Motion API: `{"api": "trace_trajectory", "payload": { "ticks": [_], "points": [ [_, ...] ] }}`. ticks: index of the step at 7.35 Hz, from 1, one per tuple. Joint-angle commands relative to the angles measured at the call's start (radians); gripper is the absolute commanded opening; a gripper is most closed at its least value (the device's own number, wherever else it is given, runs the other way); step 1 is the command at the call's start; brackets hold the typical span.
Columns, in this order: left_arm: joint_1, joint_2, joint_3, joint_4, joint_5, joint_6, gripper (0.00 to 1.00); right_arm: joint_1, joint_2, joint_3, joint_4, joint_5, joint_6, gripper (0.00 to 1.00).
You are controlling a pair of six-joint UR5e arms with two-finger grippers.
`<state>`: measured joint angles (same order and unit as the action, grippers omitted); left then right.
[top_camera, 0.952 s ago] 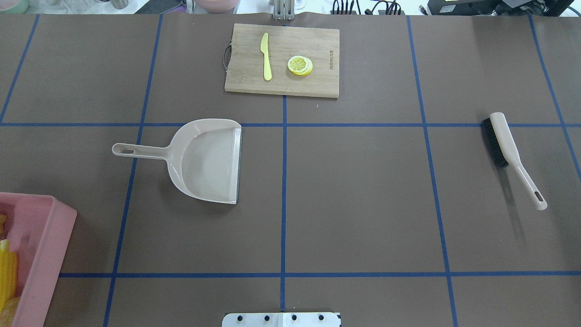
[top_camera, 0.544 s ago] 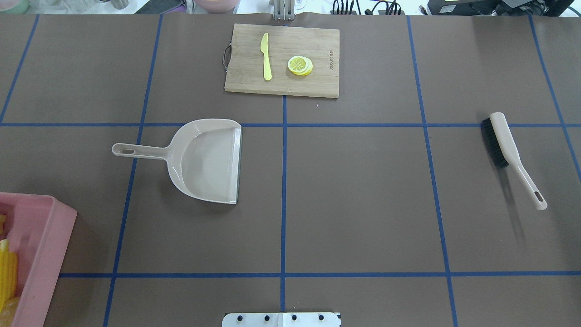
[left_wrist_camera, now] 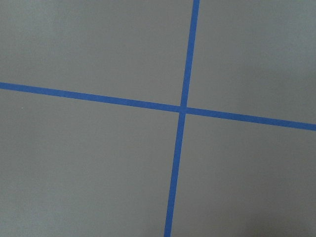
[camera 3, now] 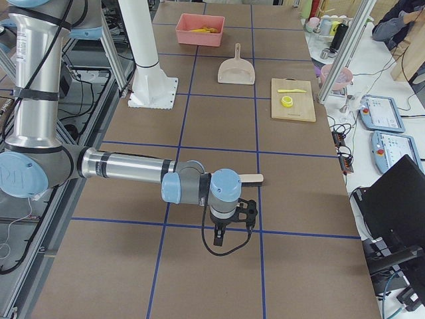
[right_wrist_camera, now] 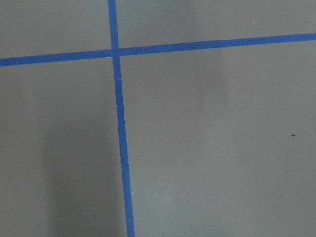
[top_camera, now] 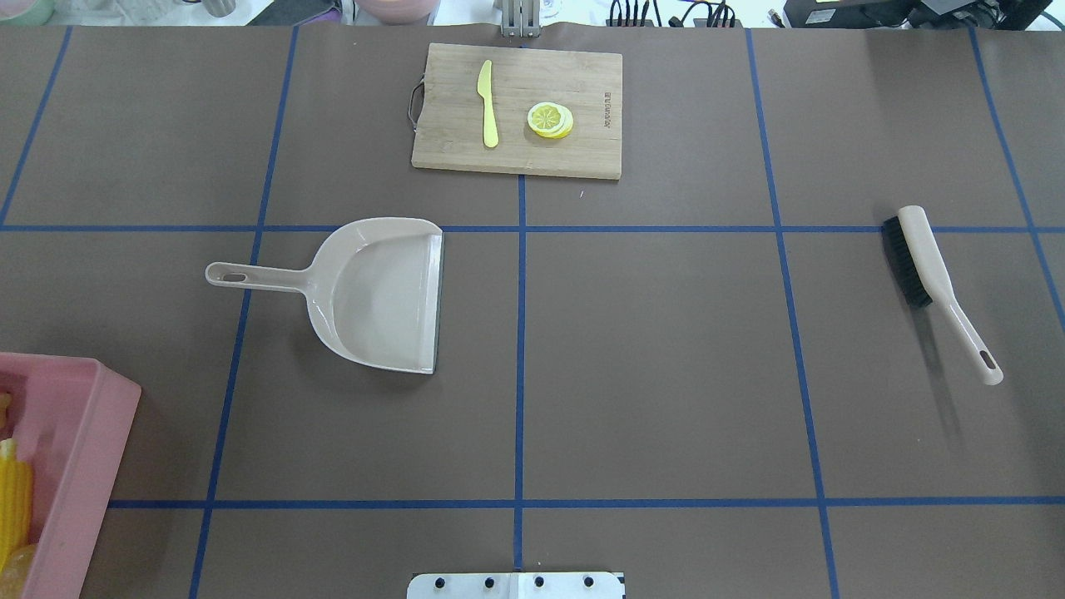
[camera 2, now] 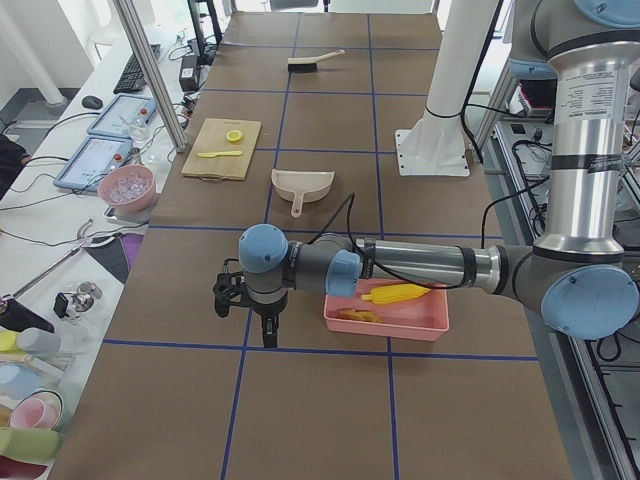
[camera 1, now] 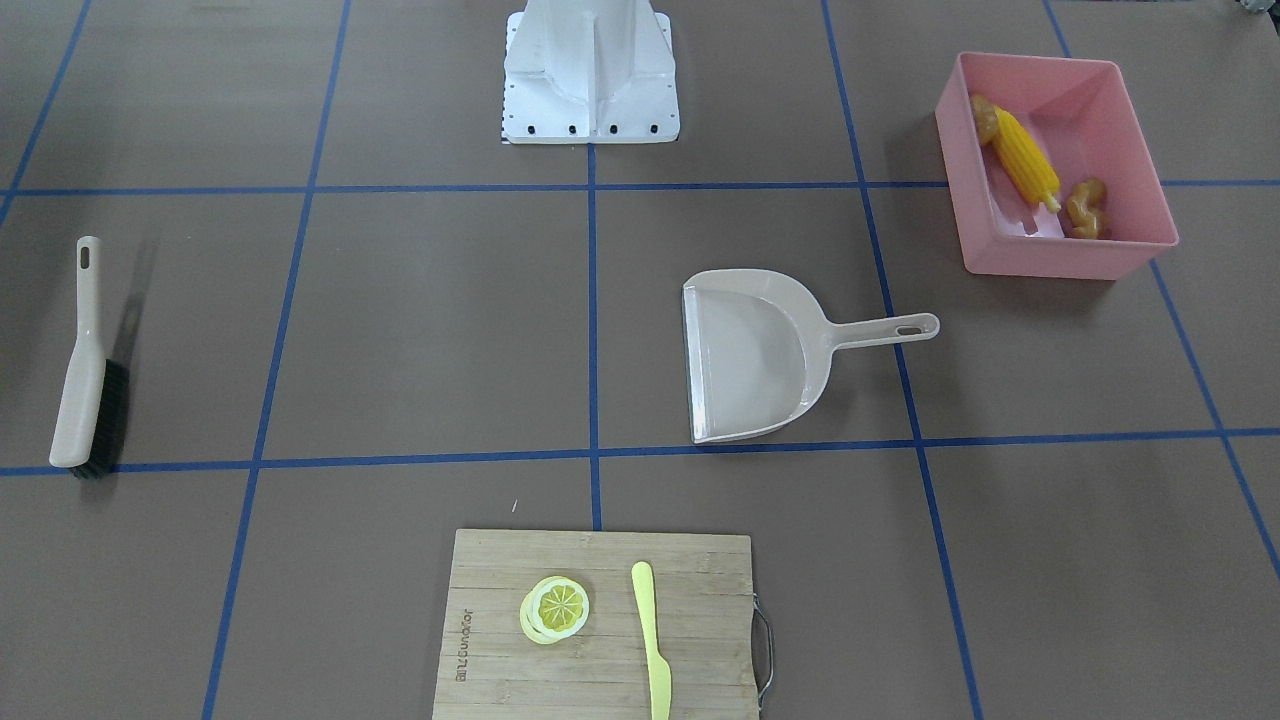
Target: Sweep and dump trash into bin
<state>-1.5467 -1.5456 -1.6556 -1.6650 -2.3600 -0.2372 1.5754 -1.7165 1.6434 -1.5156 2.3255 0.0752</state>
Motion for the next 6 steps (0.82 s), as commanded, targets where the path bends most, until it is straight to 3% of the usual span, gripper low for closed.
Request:
{"api": "trace_trajectory", "payload": {
  "ticks": [1, 6],
  "points": [
    [0.000, 0.002, -0.004, 0.002, 0.001, -0.004, 0.98, 0.000, 0.000, 0.000, 0.000, 0.000, 0.000, 1.00],
    [-0.003, 0.016, -0.006, 0.010, -0.002, -0.008, 0.98, 0.000, 0.000, 0.000, 0.000, 0.000, 0.000, 1.00]
  ]
}}
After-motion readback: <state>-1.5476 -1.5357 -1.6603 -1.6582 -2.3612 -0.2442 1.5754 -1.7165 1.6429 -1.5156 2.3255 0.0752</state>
